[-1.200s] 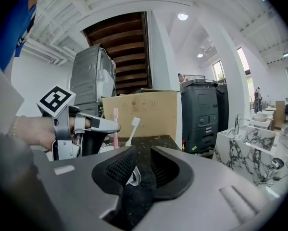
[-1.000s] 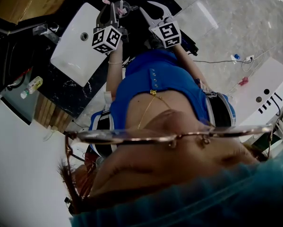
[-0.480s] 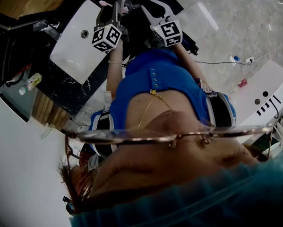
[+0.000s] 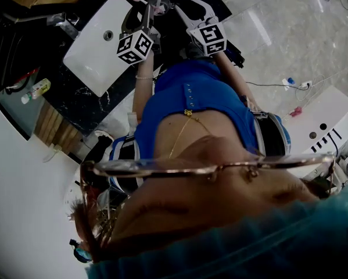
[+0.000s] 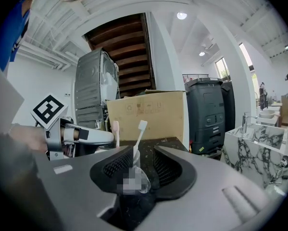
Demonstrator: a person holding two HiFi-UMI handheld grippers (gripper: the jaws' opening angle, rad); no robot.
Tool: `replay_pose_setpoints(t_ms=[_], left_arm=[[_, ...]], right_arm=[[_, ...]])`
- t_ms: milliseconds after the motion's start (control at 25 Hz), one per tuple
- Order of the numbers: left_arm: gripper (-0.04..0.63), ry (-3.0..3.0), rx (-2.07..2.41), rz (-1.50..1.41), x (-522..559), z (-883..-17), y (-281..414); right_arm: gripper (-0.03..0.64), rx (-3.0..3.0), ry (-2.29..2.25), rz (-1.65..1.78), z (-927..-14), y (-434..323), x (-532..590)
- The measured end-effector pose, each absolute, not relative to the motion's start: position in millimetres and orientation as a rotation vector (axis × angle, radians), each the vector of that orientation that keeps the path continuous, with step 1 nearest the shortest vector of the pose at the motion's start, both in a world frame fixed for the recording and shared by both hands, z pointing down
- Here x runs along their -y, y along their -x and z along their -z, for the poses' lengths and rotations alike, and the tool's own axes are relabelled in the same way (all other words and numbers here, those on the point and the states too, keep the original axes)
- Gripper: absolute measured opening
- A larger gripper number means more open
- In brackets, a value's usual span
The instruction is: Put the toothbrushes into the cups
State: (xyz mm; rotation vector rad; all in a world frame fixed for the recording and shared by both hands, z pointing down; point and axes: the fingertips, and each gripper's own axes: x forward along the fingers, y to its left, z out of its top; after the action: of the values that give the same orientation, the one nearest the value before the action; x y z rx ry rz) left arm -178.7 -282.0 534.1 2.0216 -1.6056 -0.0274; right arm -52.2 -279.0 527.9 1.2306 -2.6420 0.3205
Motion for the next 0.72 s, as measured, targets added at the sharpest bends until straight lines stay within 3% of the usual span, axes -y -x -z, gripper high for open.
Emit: replay_pose_setpoints(t_ms=[320, 640, 720], left_arm=[[0.186, -2.045, 1.652, 0.051, 254.5, -519.1, 185.9], [0.021, -2.149, 1.627, 0.098, 232.1, -497.2, 165.4], [0.005, -2.166, 1.618, 0.118, 228.2, -492.7, 161.2]], right_arm=[[0.098, 2.684, -1.178, -0.304, -520.3, 65.1, 272.1], [0.007, 2.717, -1.128, -0.255, -511.0, 72.1, 263.4], [0.002, 2.733, -1.111, -0.246, -507.6, 75.2, 260.3]])
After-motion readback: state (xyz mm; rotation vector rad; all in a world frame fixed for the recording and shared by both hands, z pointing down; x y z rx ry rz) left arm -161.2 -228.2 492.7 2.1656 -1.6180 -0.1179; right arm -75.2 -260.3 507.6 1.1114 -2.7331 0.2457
